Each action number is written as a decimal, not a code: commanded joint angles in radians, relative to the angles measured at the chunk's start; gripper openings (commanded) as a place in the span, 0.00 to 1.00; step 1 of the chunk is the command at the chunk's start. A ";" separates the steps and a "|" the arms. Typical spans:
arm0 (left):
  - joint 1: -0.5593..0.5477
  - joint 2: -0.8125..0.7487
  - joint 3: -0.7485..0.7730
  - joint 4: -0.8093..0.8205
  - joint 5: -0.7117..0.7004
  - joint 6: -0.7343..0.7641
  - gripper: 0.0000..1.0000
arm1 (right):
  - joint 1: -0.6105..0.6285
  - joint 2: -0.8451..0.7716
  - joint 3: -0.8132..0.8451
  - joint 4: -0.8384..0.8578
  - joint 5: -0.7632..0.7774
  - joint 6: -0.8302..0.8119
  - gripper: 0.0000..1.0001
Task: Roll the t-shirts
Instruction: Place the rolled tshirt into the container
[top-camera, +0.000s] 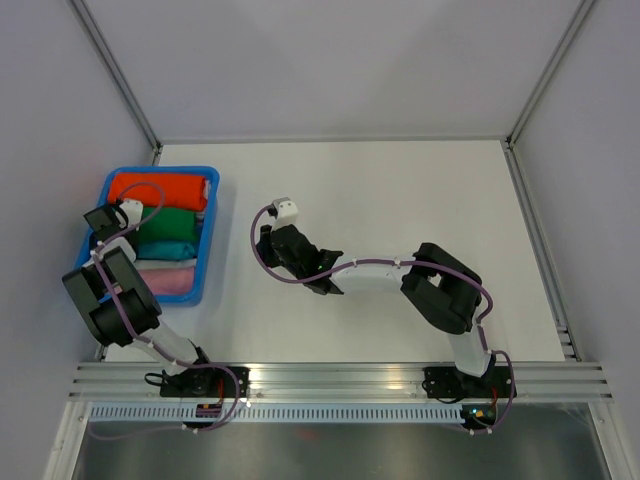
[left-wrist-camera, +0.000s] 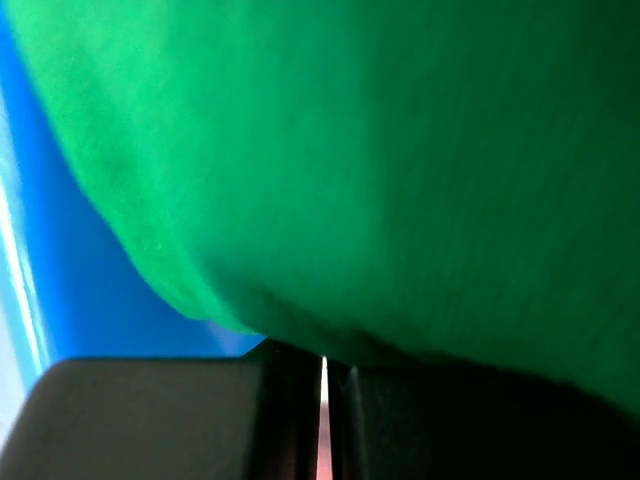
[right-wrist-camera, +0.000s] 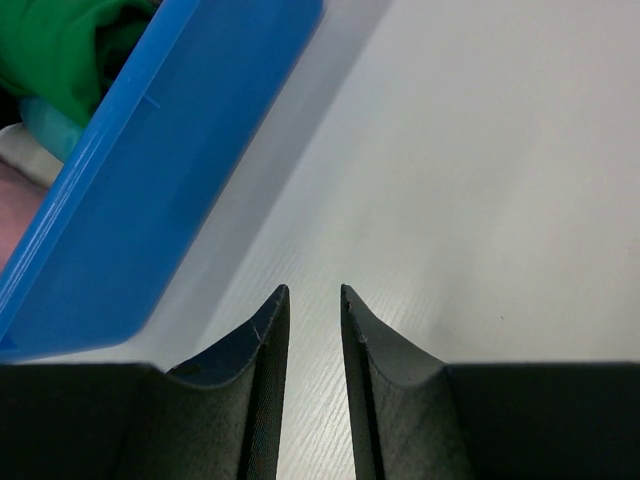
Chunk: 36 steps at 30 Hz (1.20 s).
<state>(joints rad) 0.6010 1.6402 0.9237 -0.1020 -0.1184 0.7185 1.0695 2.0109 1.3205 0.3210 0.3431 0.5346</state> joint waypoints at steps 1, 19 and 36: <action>0.005 0.023 -0.046 0.292 0.075 0.025 0.02 | 0.001 -0.049 -0.004 0.012 0.027 -0.019 0.33; 0.005 0.058 -0.123 0.504 0.166 0.027 0.02 | 0.001 -0.051 -0.003 0.003 0.034 -0.024 0.33; 0.014 -0.164 -0.043 0.029 0.030 0.059 0.11 | 0.001 -0.101 -0.001 -0.002 0.027 -0.038 0.34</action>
<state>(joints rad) 0.6075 1.5425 0.8429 0.1032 -0.0479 0.7448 1.0695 1.9789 1.3178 0.3138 0.3607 0.5171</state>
